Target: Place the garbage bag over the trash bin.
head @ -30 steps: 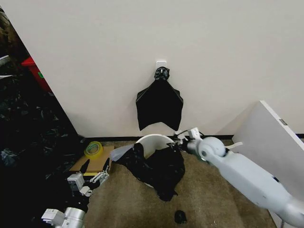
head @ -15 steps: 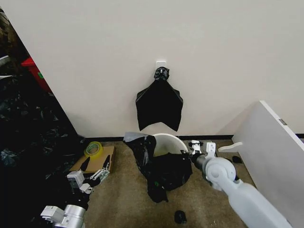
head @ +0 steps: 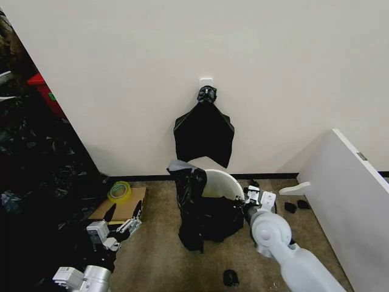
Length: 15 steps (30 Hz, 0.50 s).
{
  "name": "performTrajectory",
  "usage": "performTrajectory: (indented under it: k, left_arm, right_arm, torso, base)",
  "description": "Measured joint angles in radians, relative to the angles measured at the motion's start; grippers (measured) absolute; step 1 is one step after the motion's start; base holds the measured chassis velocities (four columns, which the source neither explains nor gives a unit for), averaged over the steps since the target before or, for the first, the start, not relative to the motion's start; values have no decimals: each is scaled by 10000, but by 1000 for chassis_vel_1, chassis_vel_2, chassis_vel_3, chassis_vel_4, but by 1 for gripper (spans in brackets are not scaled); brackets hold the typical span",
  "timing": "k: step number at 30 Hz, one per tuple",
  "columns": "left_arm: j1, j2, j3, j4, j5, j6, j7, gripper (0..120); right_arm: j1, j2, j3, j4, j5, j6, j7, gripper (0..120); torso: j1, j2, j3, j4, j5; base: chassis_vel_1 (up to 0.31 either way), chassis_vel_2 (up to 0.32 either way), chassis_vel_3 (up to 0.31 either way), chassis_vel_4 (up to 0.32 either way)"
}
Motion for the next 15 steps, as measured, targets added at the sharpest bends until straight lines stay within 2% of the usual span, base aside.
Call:
performTrajectory:
  k: [10,12,15]
  left_arm:
    - [-15,-119,132,-14,38,131,-76,100]
    - [-27,-129,147,-14,39,140,-83,100]
    - [-60,-171,216,-14,40,201,-126,100]
  right_arm:
    - [-52,334,-194,-110,27,10,222,0]
    - [-78,334,-190,-110,24,9,232,3]
    - [-190,302,-146,-94,-126,13,252,15]
  torso:
    - [0,0,0,0,1]
    - [0,0,0,0,1]
    - [0,0,0,-2,1]
  base:
    - [0,0,0,0]
    - [0,0,0,0]
    - [0,0,0,0]
